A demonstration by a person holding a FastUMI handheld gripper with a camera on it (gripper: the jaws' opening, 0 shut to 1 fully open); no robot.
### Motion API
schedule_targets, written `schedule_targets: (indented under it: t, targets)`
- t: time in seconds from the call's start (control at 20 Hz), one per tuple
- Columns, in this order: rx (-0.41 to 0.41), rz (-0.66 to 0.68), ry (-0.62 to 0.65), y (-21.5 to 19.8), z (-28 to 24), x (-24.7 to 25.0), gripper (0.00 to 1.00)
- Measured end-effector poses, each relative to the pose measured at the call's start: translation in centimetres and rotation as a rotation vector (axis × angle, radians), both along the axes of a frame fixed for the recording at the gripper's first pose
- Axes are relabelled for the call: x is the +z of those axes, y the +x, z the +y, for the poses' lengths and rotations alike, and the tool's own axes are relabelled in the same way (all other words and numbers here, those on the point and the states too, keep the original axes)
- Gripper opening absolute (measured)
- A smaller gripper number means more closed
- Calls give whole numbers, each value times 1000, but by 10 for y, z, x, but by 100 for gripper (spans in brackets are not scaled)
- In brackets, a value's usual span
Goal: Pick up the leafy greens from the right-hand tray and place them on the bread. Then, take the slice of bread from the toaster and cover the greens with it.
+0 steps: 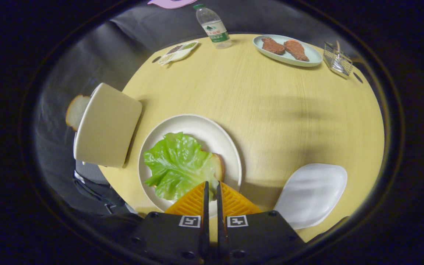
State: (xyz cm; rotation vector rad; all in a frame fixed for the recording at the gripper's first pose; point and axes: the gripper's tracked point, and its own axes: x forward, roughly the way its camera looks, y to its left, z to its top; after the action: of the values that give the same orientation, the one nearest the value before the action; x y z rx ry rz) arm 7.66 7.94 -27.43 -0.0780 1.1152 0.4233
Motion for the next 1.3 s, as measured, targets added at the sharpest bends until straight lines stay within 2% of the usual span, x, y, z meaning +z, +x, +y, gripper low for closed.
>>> schedule_targets:
  t: [0.3,0.45,0.65,0.8,1.05,1.3]
  targets:
    - [8,6,-86,-12,-24,13,100]
    - [-33,60,-59,-27,-14,26,99]
    - [-202,172,118,-36,31,59,99]
    - [-246,261,211,-44,75,86,99]
    - [-215,368,330,-54,166,124,99]
    - [-90,371,355,-56,261,141,98]
